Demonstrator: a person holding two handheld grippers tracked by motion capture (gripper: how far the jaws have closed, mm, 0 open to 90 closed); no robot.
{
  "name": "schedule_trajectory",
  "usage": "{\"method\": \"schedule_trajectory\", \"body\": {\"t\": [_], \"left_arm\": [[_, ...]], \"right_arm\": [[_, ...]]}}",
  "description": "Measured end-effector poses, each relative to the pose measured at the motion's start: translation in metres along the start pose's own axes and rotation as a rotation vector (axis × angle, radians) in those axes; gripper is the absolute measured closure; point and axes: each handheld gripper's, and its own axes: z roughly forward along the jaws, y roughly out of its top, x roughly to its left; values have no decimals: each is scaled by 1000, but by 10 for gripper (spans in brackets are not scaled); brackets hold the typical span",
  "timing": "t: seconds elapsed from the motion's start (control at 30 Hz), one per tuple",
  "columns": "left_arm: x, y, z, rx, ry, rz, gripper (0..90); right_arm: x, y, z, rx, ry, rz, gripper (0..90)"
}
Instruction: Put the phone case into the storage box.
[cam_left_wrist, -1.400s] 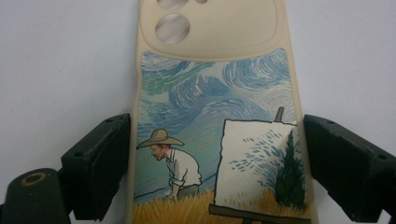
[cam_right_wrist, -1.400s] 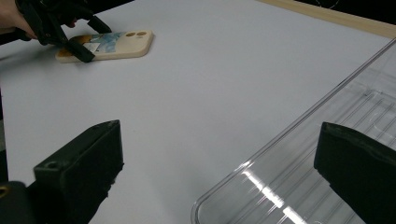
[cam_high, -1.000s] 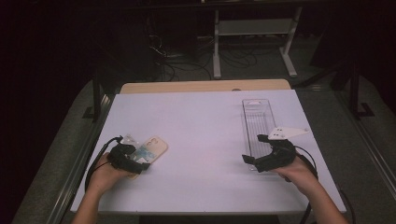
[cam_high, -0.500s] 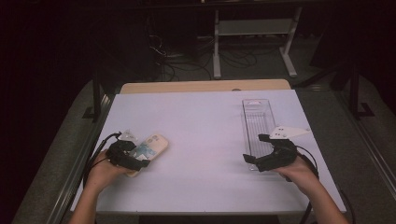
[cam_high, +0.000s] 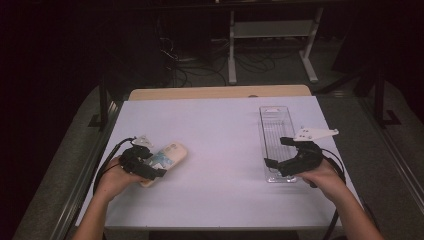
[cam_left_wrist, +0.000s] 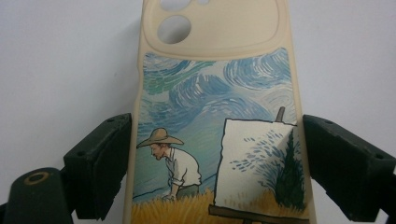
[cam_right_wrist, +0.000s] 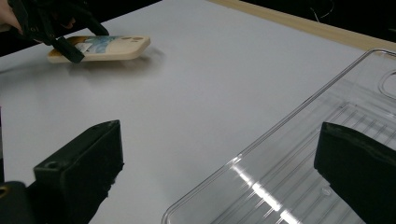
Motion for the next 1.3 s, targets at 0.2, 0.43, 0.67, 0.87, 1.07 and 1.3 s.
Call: {"method": "schedule_trajectory", "body": {"t": [0.2,0.43,0.67,0.87,1.07,1.3], "left_arm": [[-5,15,-4,-15,-34,18,118],[-10,32,0,-6,-76,71,118],[-14,45,2,-10,-106,116,118],[-16,59,-3,-28,-127,159,118],[-21,69,-6,-34,-146,219,118],[-28,80,-2,-38,-183,275,118]], "right_arm": [[-4,4,1,15,12,0,8],[-8,9,4,20,32,-10,9],[-12,15,9,35,47,-30,9],[-10,23,15,44,65,-51,9],[-7,30,22,58,87,-66,8],[-5,38,30,81,117,-88,8]]}}
